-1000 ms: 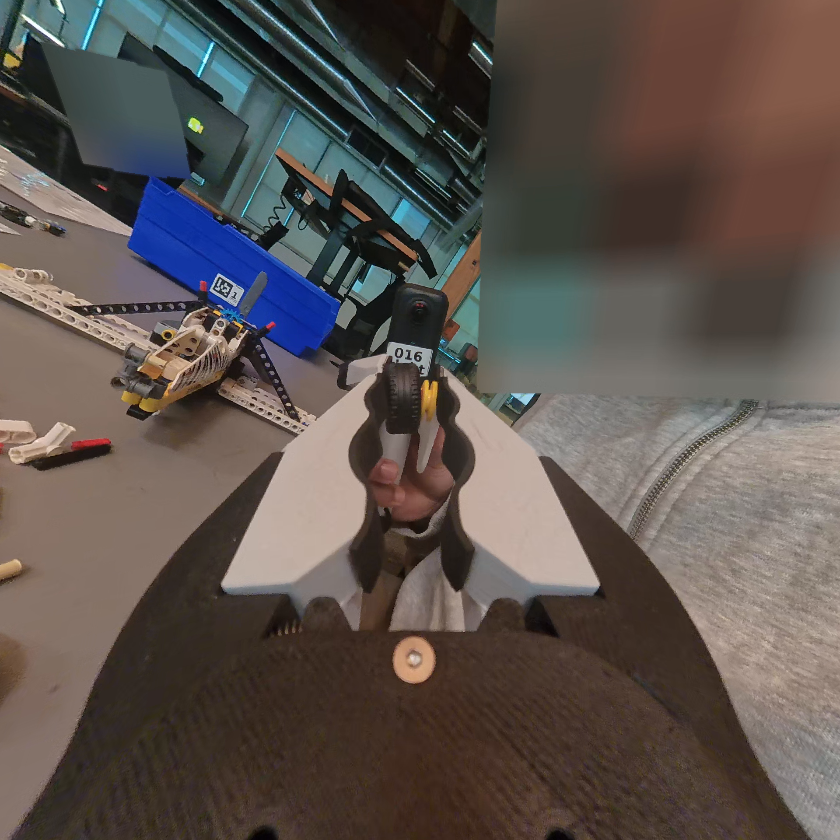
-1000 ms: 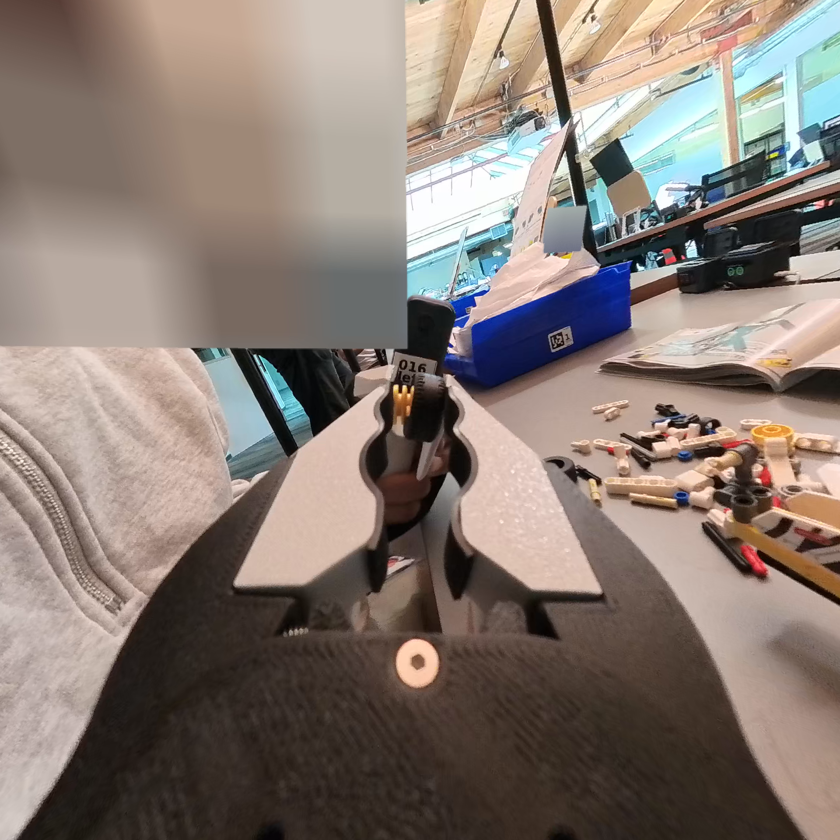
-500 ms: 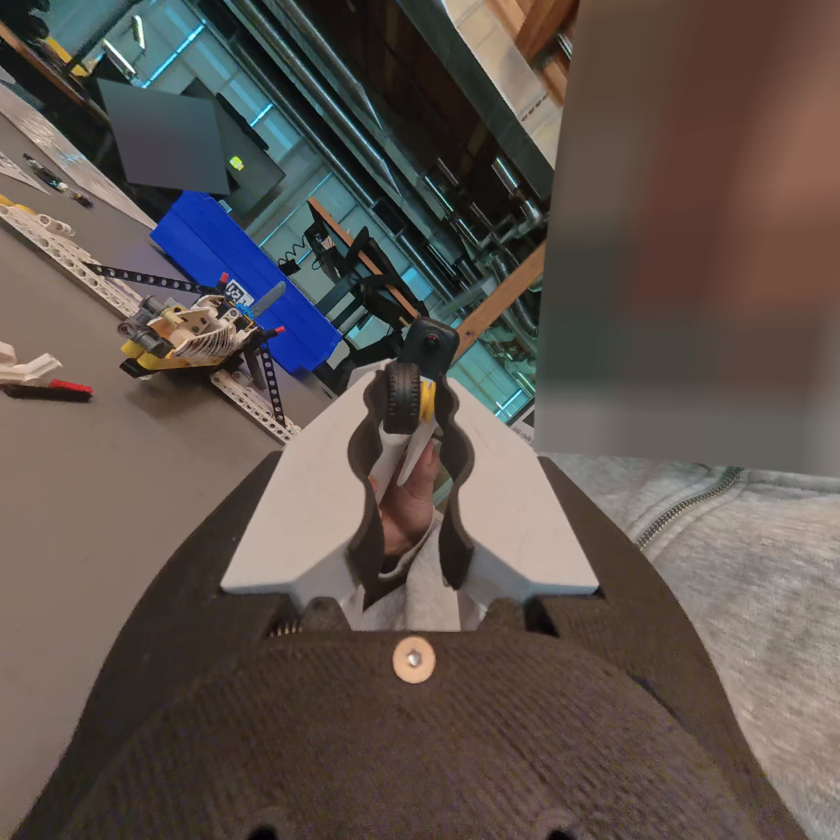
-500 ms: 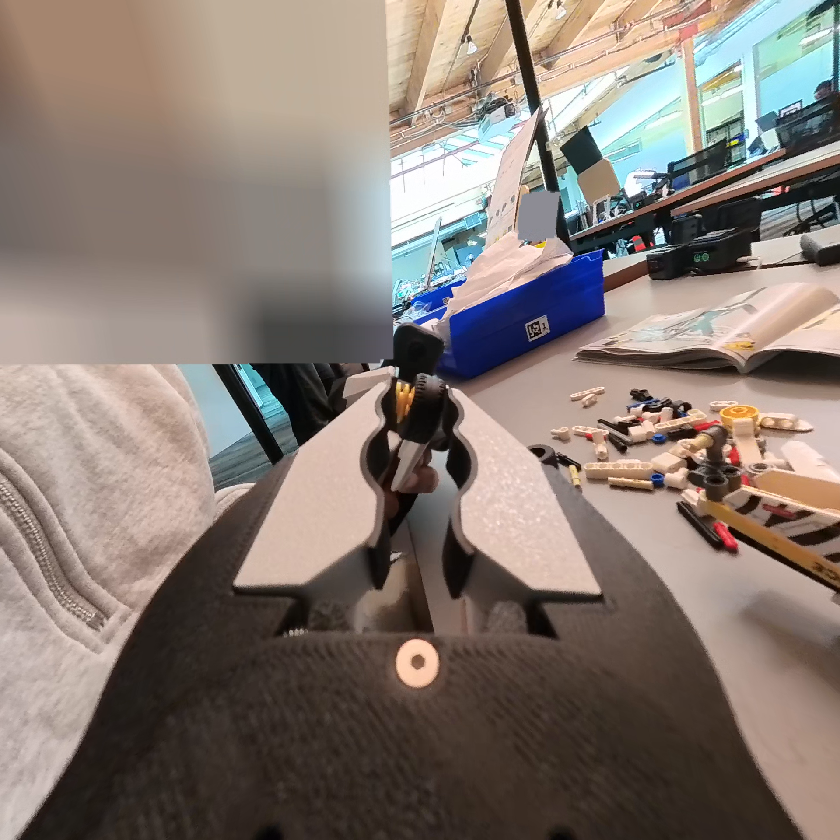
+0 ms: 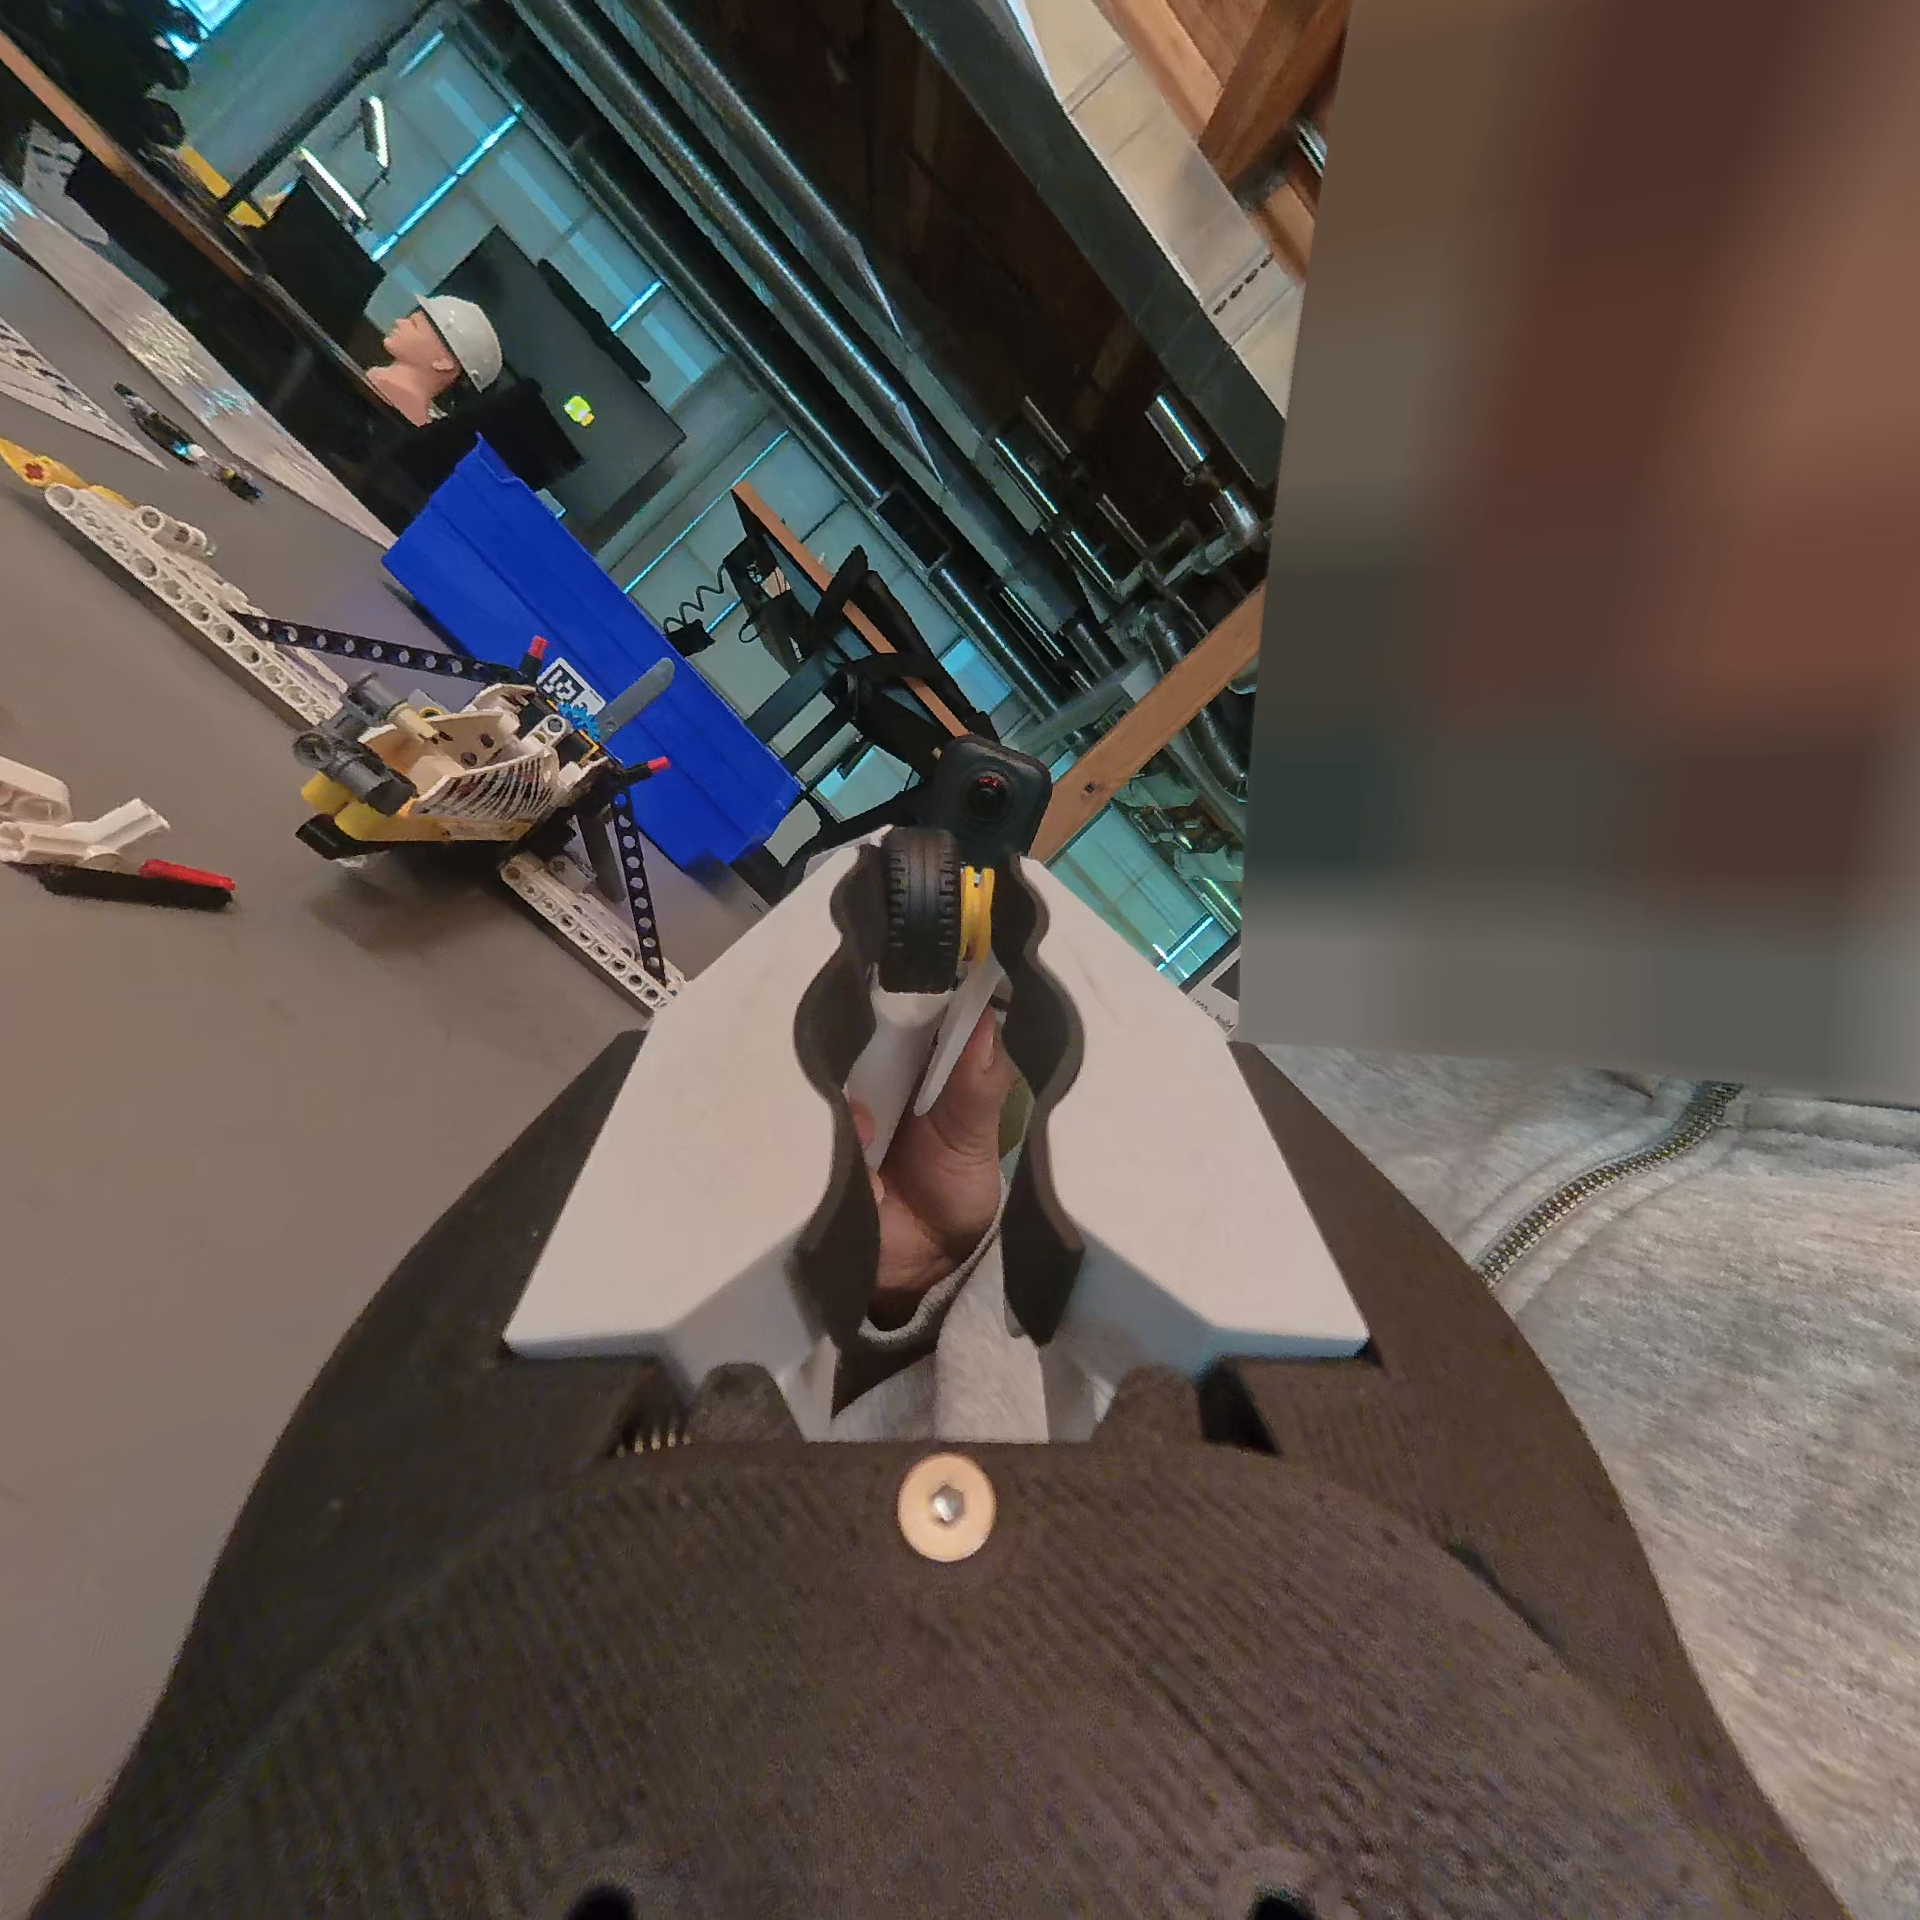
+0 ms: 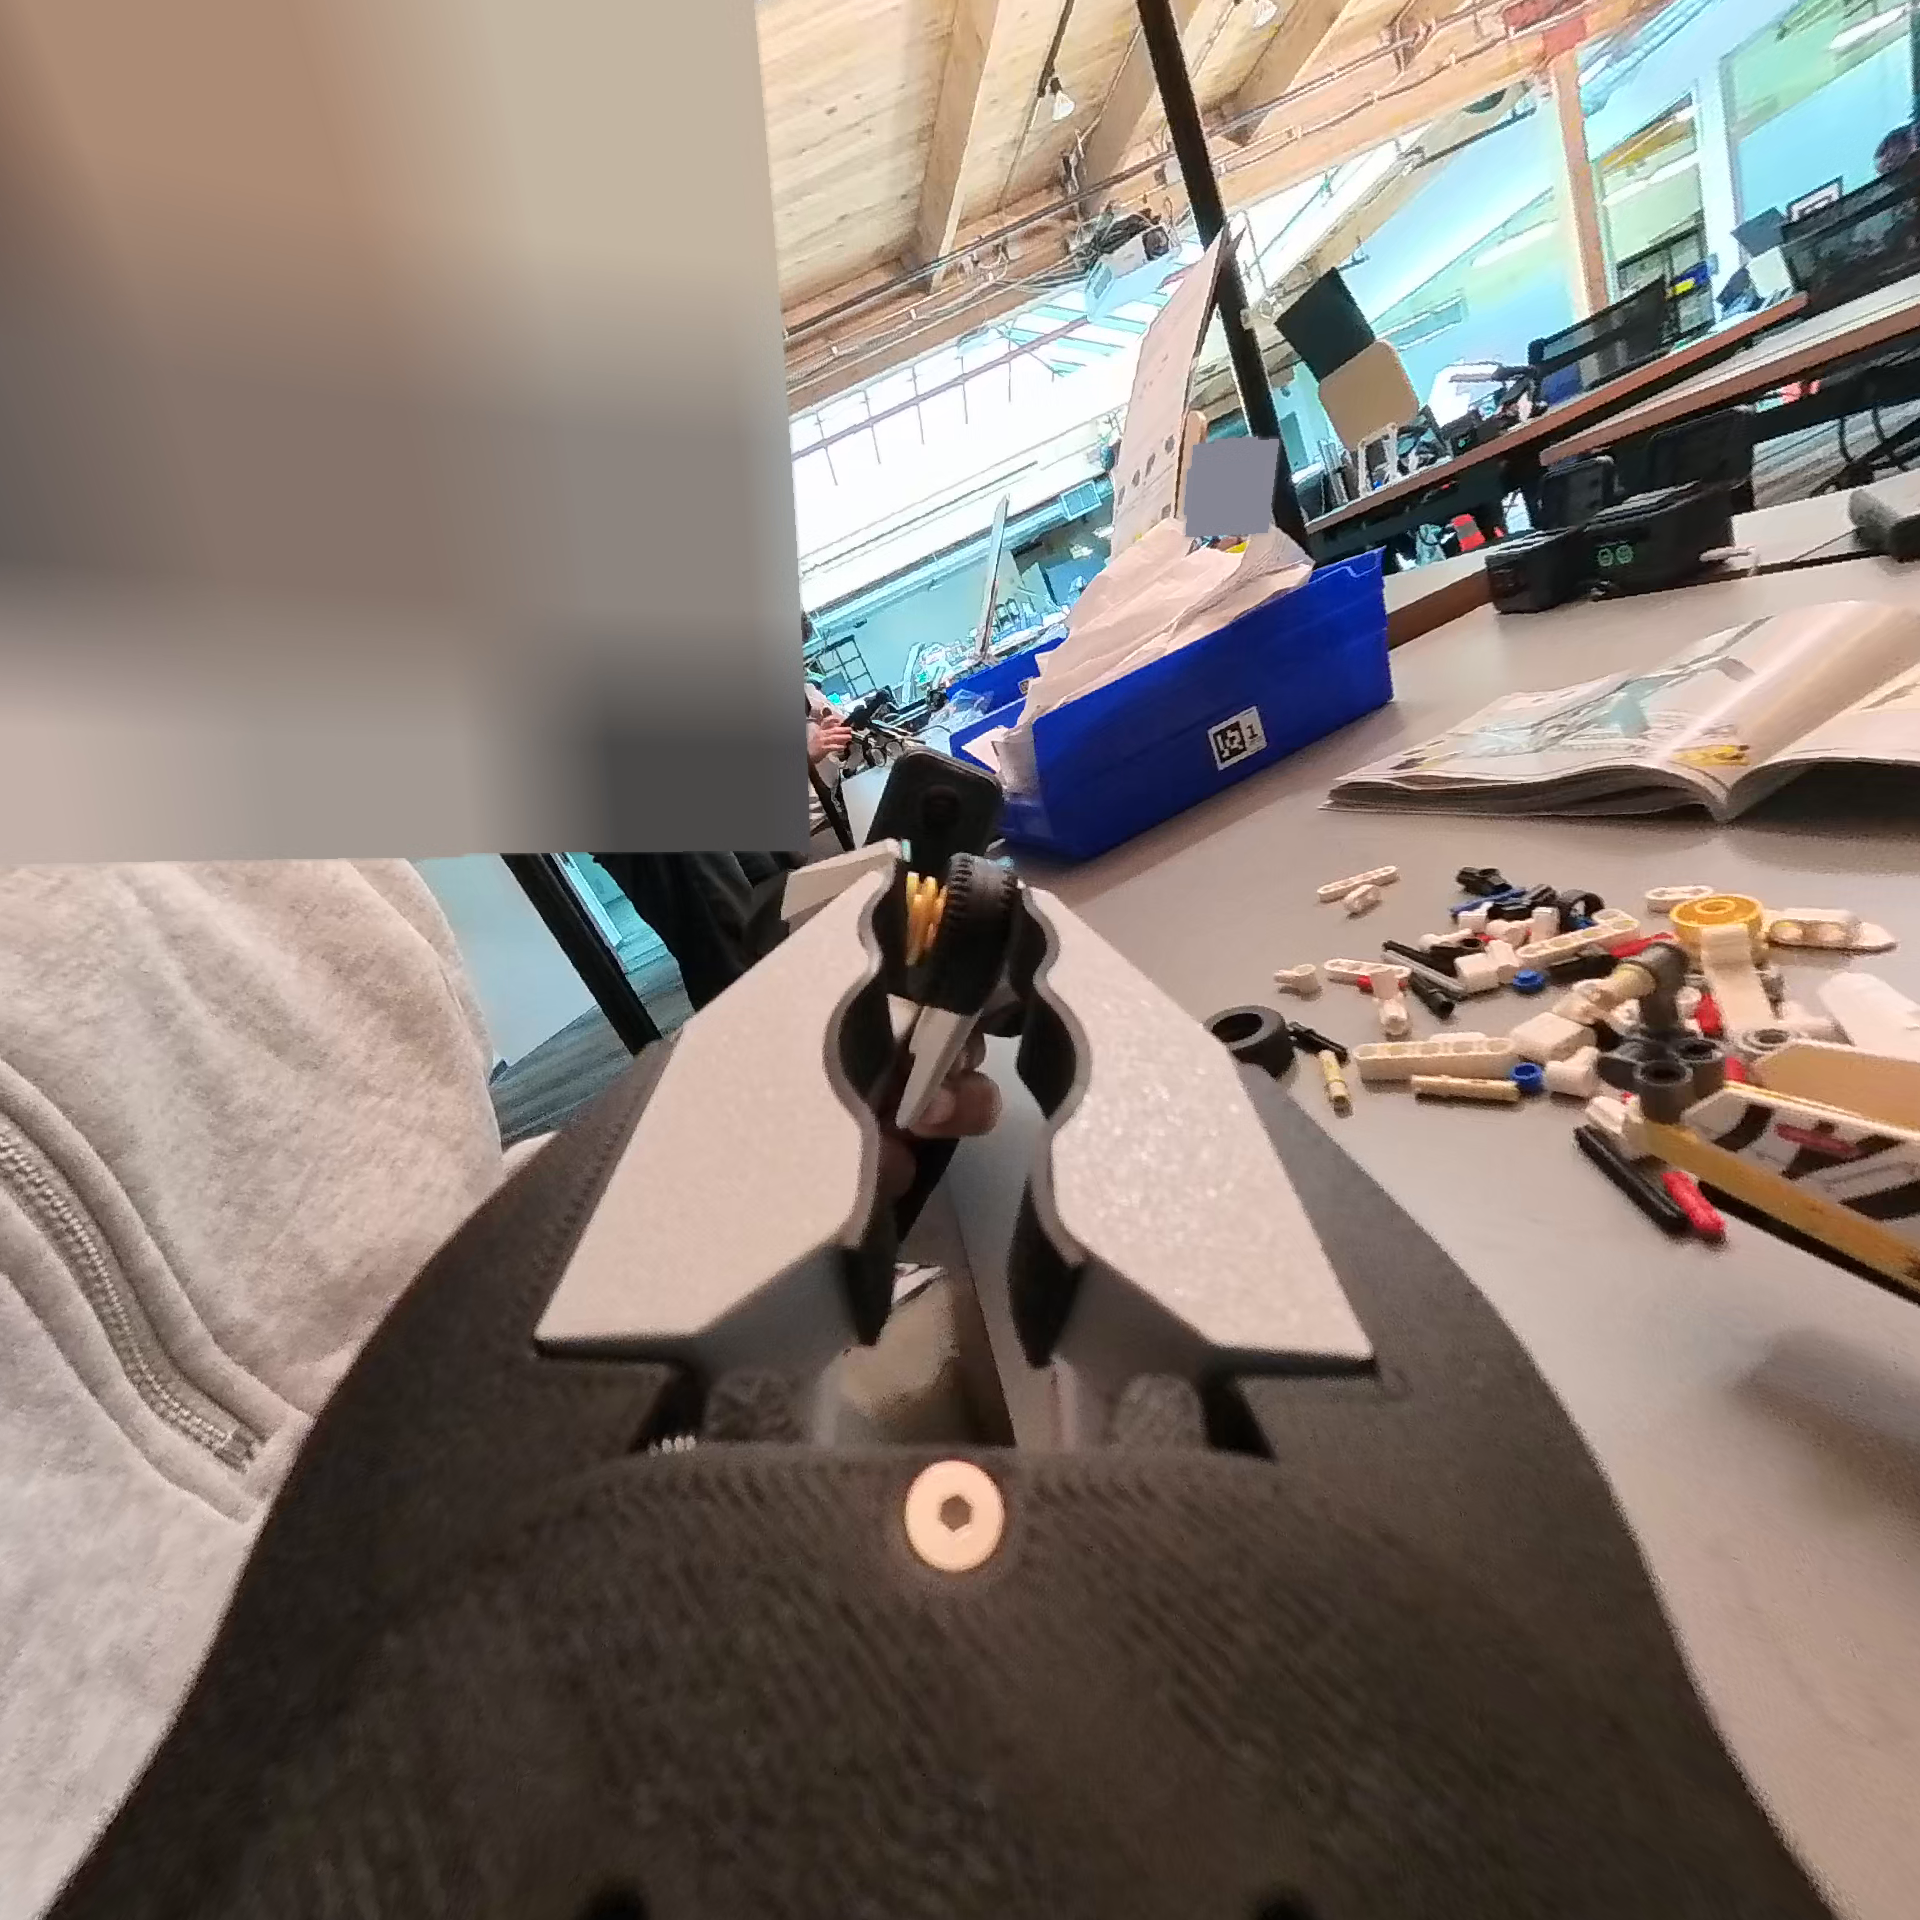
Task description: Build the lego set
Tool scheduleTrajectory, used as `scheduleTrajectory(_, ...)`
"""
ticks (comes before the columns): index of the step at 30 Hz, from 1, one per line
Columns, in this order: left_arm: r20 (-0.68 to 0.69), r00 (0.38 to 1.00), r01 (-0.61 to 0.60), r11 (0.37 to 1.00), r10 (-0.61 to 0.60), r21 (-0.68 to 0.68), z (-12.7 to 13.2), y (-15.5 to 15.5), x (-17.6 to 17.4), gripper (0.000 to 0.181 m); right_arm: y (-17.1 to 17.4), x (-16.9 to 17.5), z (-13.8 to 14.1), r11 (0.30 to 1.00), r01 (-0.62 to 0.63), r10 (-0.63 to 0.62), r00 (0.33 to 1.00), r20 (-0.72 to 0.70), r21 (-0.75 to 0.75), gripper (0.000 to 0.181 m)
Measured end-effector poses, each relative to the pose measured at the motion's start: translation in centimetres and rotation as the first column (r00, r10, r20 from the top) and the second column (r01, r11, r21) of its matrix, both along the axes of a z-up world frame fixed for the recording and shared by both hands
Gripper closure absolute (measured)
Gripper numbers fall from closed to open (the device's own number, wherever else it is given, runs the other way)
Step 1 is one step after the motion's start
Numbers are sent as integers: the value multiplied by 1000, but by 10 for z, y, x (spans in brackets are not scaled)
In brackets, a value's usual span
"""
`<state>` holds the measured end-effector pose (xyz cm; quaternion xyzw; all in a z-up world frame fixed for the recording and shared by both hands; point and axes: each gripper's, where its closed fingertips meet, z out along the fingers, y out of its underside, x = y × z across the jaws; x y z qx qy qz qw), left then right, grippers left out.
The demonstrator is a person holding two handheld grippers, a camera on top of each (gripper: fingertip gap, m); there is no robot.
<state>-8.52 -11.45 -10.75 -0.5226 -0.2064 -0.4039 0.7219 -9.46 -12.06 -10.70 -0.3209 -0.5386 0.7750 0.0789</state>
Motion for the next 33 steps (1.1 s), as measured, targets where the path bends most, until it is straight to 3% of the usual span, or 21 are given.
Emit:
scheduleTrajectory(8,-3,1000,-3,1000,3,0,-1,0,0,160,1,0,-1,1000,19,-19,1000,-5,16,164)
scheduleTrajectory(17,-40,998,-40,999,39,-15,-1,0,-1,160,1,1,-1,985,103,-93,993,-74,141,165)
scheduleTrajectory(23,-41,999,-32,999,31,-33,4,3,-4,159,5,-2,4,998,8,-7,1000,20,-70,164)
scheduleTrajectory(28,24,999,38,999,-38,6,1,2,-1,156,8,-1,9,998,60,-60,997,-48,-13,163)
scheduleTrajectory(33,-52,999,18,1000,-18,-3,5,0,2,159,8,3,14,998,44,-46,995,-84,-34,162)
